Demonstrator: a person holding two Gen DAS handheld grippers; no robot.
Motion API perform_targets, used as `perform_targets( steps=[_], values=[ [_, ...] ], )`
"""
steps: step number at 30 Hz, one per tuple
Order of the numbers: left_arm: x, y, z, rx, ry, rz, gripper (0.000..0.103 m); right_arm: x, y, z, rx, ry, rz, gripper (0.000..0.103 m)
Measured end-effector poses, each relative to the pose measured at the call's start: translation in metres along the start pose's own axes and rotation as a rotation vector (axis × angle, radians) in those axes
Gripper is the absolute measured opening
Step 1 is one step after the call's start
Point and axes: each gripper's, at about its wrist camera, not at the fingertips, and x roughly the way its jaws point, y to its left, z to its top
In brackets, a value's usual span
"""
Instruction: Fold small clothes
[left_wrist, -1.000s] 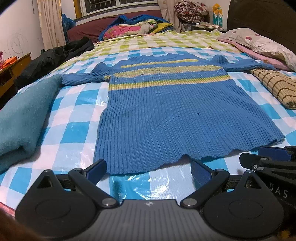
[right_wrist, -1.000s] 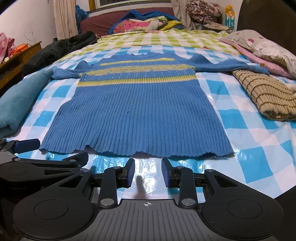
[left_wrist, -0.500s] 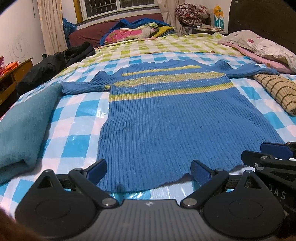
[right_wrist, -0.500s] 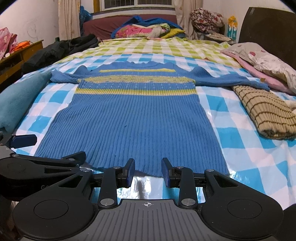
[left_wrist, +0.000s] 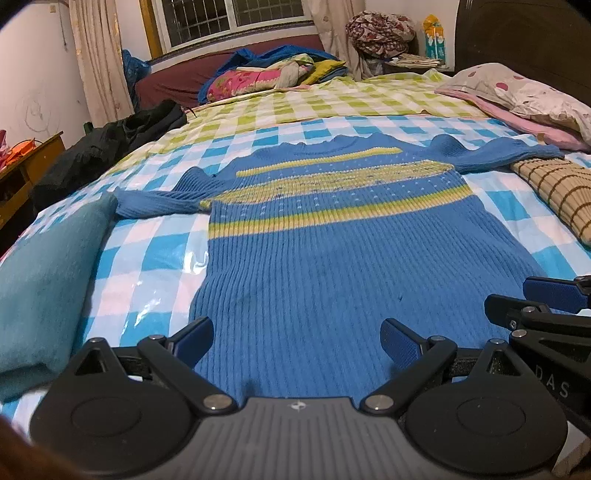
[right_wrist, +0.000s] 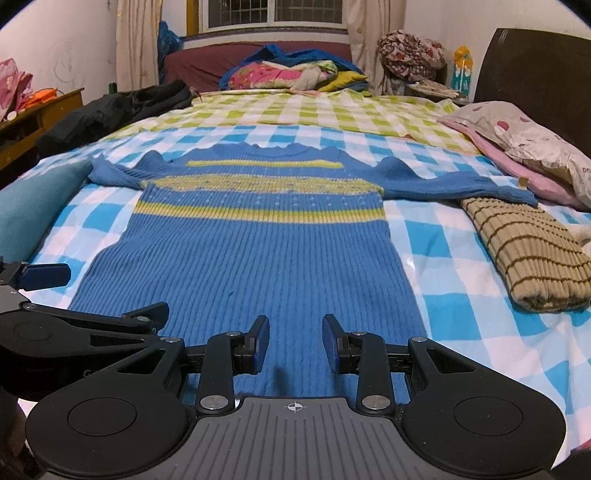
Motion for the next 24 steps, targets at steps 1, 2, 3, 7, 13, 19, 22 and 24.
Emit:
perform_targets(
  steps=[1, 2, 3, 7, 13, 19, 22, 24],
  values=[
    [0.001, -0.001, 0.002, 0.001, -0.001, 0.001, 0.101, 0.001, -0.001, 0.002, 0.0, -0.002, -0.001, 0.031],
    [0.003, -0.003, 0.005, 0.002, -0.002, 0.002, 0.101, 0.003, -0.003, 0.004, 0.0, -0.004, -0.003, 0.031],
    [0.004, -0.004, 0.007, 0.003, -0.003, 0.002, 0.101, 0.004, -0.004, 0.005, 0.0, -0.007, -0.004, 0.031],
    [0.011, -0.012, 0.018, 0.014, -0.006, 0.003, 0.101, 0.012, -0.011, 0.012, 0.013, -0.016, -0.008, 0.031],
    [0.024, -0.033, 0.046, 0.03, -0.013, -0.056, 0.102, 0.024, -0.037, 0.025, 0.066, -0.026, 0.002, 0.031],
    [0.039, -0.069, 0.084, 0.04, -0.061, -0.109, 0.102, 0.036, -0.108, 0.047, 0.214, -0.055, -0.027, 0.031],
    [0.048, -0.09, 0.105, 0.026, -0.09, -0.142, 0.102, 0.044, -0.158, 0.059, 0.32, -0.077, -0.064, 0.031],
    [0.055, -0.108, 0.12, 0.029, -0.113, -0.161, 0.102, 0.05, -0.193, 0.067, 0.396, -0.1, -0.094, 0.031]
  ],
)
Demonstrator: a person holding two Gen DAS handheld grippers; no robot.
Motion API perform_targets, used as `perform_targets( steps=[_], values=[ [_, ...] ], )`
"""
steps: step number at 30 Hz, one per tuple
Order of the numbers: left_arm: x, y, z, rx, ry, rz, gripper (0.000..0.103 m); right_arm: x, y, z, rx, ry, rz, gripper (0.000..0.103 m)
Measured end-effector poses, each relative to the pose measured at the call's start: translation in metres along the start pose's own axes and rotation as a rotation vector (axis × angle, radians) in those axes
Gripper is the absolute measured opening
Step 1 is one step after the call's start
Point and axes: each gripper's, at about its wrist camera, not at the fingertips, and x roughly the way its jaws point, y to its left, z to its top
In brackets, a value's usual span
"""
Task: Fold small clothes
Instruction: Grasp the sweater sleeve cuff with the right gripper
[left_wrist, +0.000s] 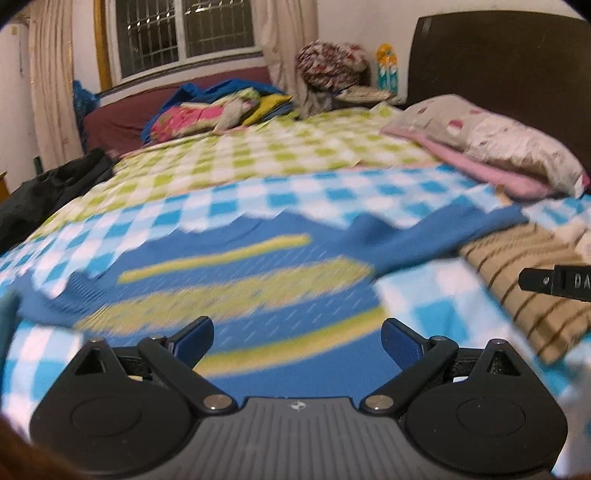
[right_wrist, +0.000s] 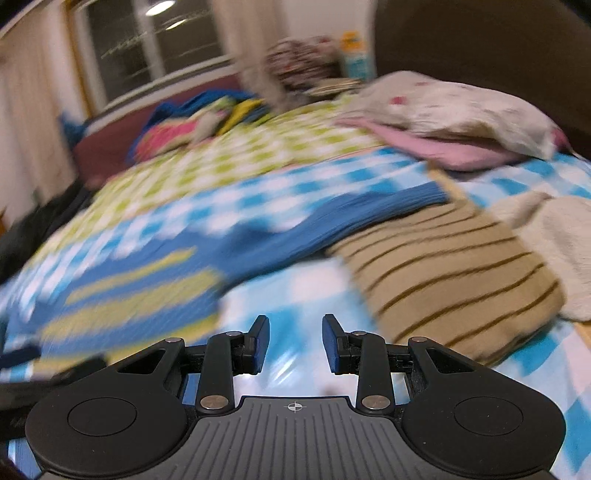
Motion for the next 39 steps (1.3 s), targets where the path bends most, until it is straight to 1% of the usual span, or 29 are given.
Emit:
perform_targets(
  steps=[3, 6, 8, 11, 13, 17, 20, 23, 26, 27, 28, 29, 31, 34, 37, 39],
  values=[
    [0.019, -0.026, 0.017, 0.026, -0.033, -0.007, 0.103, 0.019, -0.04, 0.028, 0.113, -0.026, -0.013, 0.031],
    [0.035, -0.044, 0.031, 0.048, -0.085, 0.046, 0.103, 0.04, -0.075, 0.051, 0.219, -0.034, -0.025, 0.031],
    [0.047, -0.05, 0.037, 0.048, -0.098, 0.078, 0.103, 0.053, -0.094, 0.063, 0.286, -0.038, -0.022, 0.032],
    [0.063, -0.046, 0.042, 0.029, -0.093, 0.096, 0.103, 0.073, -0.114, 0.076, 0.354, -0.04, -0.027, 0.032],
    [0.075, -0.04, 0.042, 0.029, -0.087, 0.124, 0.103, 0.089, -0.124, 0.084, 0.386, -0.039, -0.041, 0.032],
    [0.093, -0.019, 0.034, -0.025, -0.048, 0.143, 0.103, 0.12, -0.138, 0.092, 0.459, -0.014, -0.033, 0.032],
    [0.099, -0.005, 0.023, -0.044, -0.028, 0.151, 0.103, 0.139, -0.141, 0.094, 0.513, 0.013, -0.029, 0.031],
    [0.099, 0.002, 0.013, -0.038, -0.022, 0.152, 0.103, 0.15, -0.14, 0.097, 0.532, 0.002, -0.044, 0.031],
    [0.093, 0.01, 0.006, -0.036, -0.026, 0.146, 0.103, 0.155, -0.14, 0.099, 0.58, -0.021, -0.022, 0.033],
    [0.091, 0.013, 0.004, -0.039, -0.024, 0.142, 0.103, 0.157, -0.14, 0.099, 0.592, -0.025, -0.014, 0.032],
    [0.089, 0.016, 0.004, -0.043, -0.022, 0.138, 0.103, 0.158, -0.139, 0.1, 0.59, -0.027, -0.011, 0.024],
    [0.086, 0.02, 0.003, -0.05, -0.02, 0.131, 0.103, 0.159, -0.136, 0.101, 0.582, -0.026, -0.02, 0.011],
    [0.078, 0.029, 0.002, -0.061, -0.021, 0.117, 0.103, 0.158, -0.129, 0.103, 0.574, -0.031, -0.025, 0.009],
    [0.063, 0.046, -0.003, -0.07, -0.03, 0.106, 0.103, 0.139, -0.106, 0.109, 0.503, -0.087, 0.007, 0.008],
    [0.043, 0.069, -0.013, -0.075, -0.034, 0.124, 0.103, 0.114, -0.058, 0.117, 0.36, -0.126, 0.075, 0.008],
    [0.031, 0.087, -0.022, -0.081, -0.028, 0.144, 0.103, 0.099, -0.016, 0.117, 0.255, -0.129, 0.162, 0.008]
  ],
)
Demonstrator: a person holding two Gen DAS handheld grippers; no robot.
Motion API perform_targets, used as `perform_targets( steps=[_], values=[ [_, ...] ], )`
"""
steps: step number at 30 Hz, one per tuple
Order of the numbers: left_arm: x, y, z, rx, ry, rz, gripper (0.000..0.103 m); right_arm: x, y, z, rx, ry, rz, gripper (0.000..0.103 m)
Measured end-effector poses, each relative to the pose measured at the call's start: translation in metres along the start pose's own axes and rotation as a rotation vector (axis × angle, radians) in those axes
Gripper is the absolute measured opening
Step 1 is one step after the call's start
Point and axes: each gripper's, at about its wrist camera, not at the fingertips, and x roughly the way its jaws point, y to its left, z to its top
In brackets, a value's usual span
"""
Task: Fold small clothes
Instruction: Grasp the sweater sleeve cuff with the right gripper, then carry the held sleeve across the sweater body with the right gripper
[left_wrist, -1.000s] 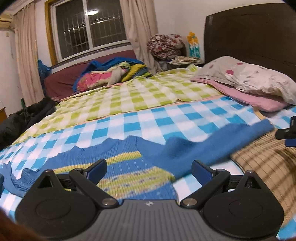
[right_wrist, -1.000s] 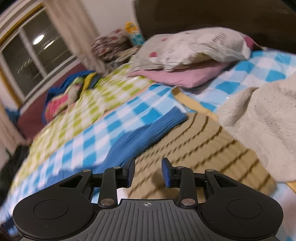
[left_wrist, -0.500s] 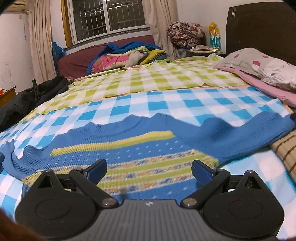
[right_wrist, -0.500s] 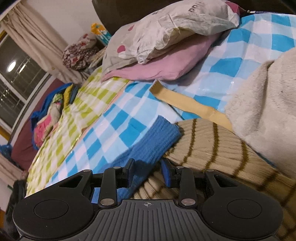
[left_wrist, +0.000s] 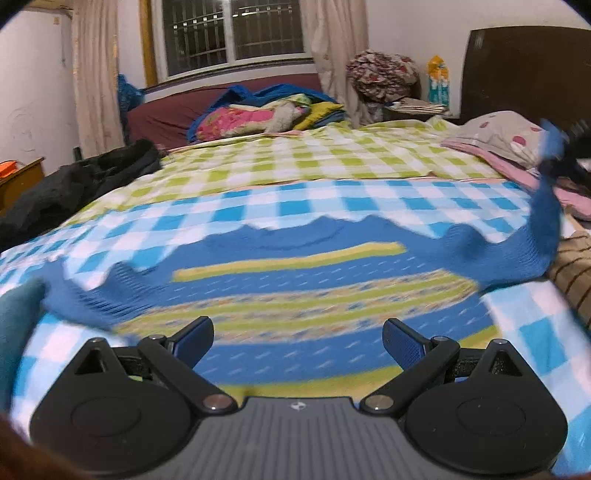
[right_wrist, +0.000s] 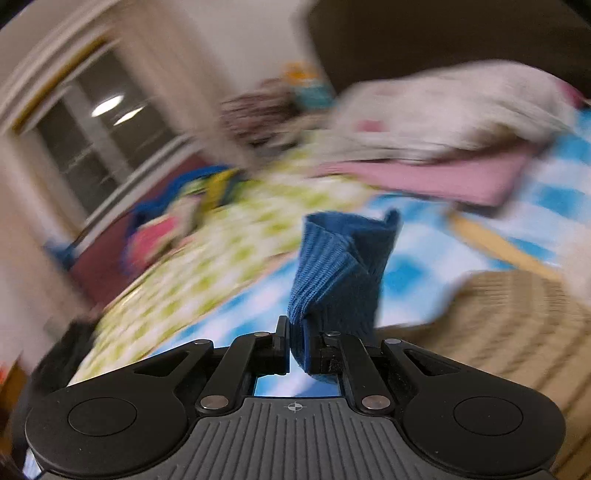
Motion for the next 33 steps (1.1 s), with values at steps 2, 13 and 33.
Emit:
perform_targets(
  steps=[2, 13, 33],
  values=[
    [-0.011, 0.021, -0.01, -0.004, 0.009, 0.03, 0.103, -0.006, 0.049, -0.019, -0.099, 0.04, 0.104, 0.008],
    [-0.026, 0.12, -0.059, -0.031, 0.038, 0.075, 0.103, 0.028, 0.216, -0.222, -0.803, 0.243, 0.157, 0.008],
    [-0.023, 0.188, -0.07, -0.193, 0.019, 0.059, 0.103, 0.02, 0.281, -0.273, -0.992, 0.115, 0.183, 0.008]
  ],
)
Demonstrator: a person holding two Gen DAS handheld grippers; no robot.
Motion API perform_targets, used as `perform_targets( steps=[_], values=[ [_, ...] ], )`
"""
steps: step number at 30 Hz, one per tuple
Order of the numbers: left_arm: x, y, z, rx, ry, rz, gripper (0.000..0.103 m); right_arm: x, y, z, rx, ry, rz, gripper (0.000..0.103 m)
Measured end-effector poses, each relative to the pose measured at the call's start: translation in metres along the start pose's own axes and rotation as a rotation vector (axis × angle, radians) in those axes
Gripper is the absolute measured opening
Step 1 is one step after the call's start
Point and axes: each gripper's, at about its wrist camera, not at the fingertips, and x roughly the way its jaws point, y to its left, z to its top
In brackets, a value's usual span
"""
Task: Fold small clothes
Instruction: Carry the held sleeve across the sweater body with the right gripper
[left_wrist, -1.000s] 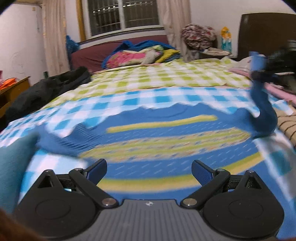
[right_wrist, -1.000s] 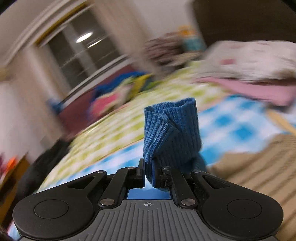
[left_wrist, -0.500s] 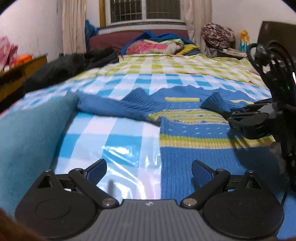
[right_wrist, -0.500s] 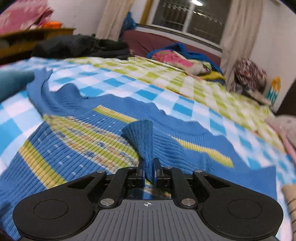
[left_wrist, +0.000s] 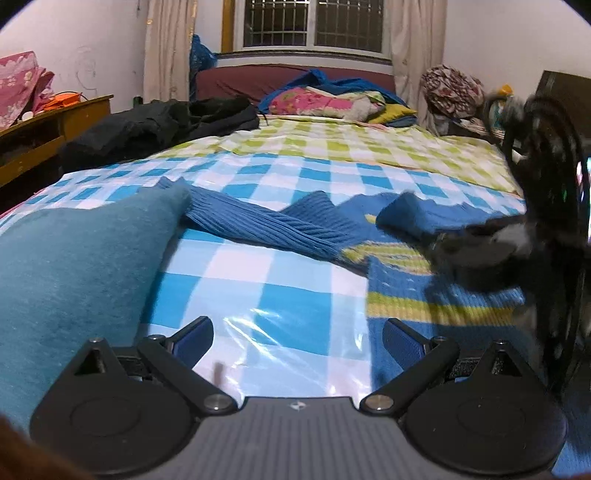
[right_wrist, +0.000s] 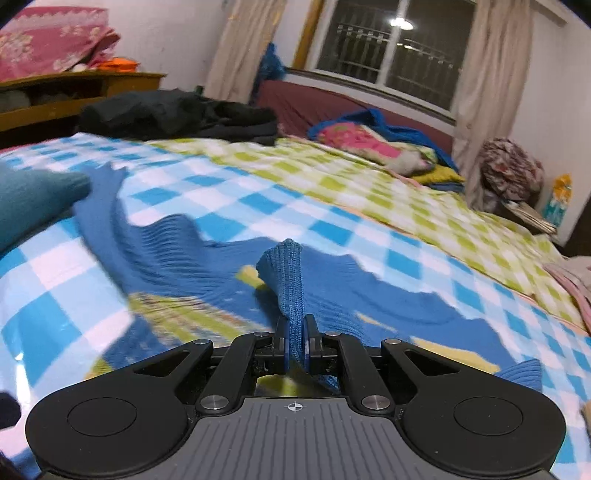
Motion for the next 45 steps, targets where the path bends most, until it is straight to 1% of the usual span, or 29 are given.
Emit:
perform_targets(
  steps=[2, 4, 6, 7, 8, 9, 10, 11, 13, 16, 18, 20, 25, 27, 30, 33, 39, 43, 45],
  values=[
    [0.0, 0.004, 0.001, -0.008, -0.003, 0.01, 0.103, 0.005, 0.011, -0.001, -0.022, 0.017, 0.013, 0.01],
    [0.0, 0.009, 0.003, -0.021, -0.009, 0.017, 0.103, 0.008, 0.018, -0.005, -0.057, 0.03, -0.001, 0.012],
    [0.001, 0.013, 0.005, -0.033, -0.009, 0.021, 0.103, 0.004, 0.02, -0.007, -0.097, 0.02, -0.012, 0.014],
    [0.002, 0.015, 0.005, -0.039, -0.008, 0.021, 0.103, 0.001, 0.02, -0.007, -0.099, 0.02, -0.005, 0.019],
    [0.003, 0.017, 0.006, -0.046, -0.007, 0.021, 0.103, -0.003, 0.017, -0.007, -0.087, 0.02, 0.015, 0.025],
    [0.003, 0.019, 0.007, -0.055, -0.007, 0.02, 0.103, -0.008, 0.015, -0.006, -0.071, 0.018, 0.038, 0.029],
    [0.004, 0.021, 0.008, -0.065, -0.011, 0.02, 0.103, -0.013, 0.011, -0.006, -0.049, 0.012, 0.069, 0.036],
    [0.003, 0.024, 0.008, -0.075, -0.016, 0.021, 0.103, -0.016, 0.009, -0.005, -0.03, 0.008, 0.101, 0.038],
    [0.004, 0.03, 0.011, -0.096, -0.033, 0.024, 0.103, -0.022, 0.006, -0.005, -0.001, 0.009, 0.16, 0.038],
    [0.004, 0.041, 0.018, -0.128, -0.056, 0.05, 0.103, -0.019, 0.008, -0.002, 0.019, 0.043, 0.196, 0.038],
    [0.007, 0.051, 0.026, -0.155, -0.064, 0.06, 0.103, -0.013, 0.009, 0.001, 0.028, 0.083, 0.217, 0.038],
    [0.008, 0.06, 0.032, -0.18, -0.079, 0.068, 0.103, -0.01, 0.007, 0.006, 0.067, 0.111, 0.244, 0.037],
    [0.014, 0.069, 0.04, -0.16, -0.111, 0.093, 0.103, -0.014, 0.011, 0.039, 0.097, 0.07, 0.312, 0.037],
    [0.015, 0.073, 0.036, -0.157, -0.123, 0.082, 0.103, -0.008, 0.02, 0.057, 0.096, 0.071, 0.347, 0.037],
    [0.016, 0.07, 0.031, -0.121, -0.137, 0.086, 0.103, 0.009, 0.038, 0.085, 0.085, 0.067, 0.382, 0.037],
    [0.019, 0.073, 0.029, -0.102, -0.143, 0.093, 0.103, 0.035, 0.059, 0.114, 0.078, 0.07, 0.408, 0.037],
    [0.022, 0.098, 0.03, -0.149, -0.159, 0.094, 0.103, 0.088, 0.096, 0.153, 0.109, 0.111, 0.47, 0.037],
    [0.023, 0.111, 0.03, -0.18, -0.175, 0.116, 0.103, 0.119, 0.114, 0.169, 0.138, 0.129, 0.491, 0.037],
    [0.023, 0.112, 0.029, -0.185, -0.184, 0.107, 0.103, 0.133, 0.124, 0.176, 0.157, 0.137, 0.51, 0.037]
  ],
)
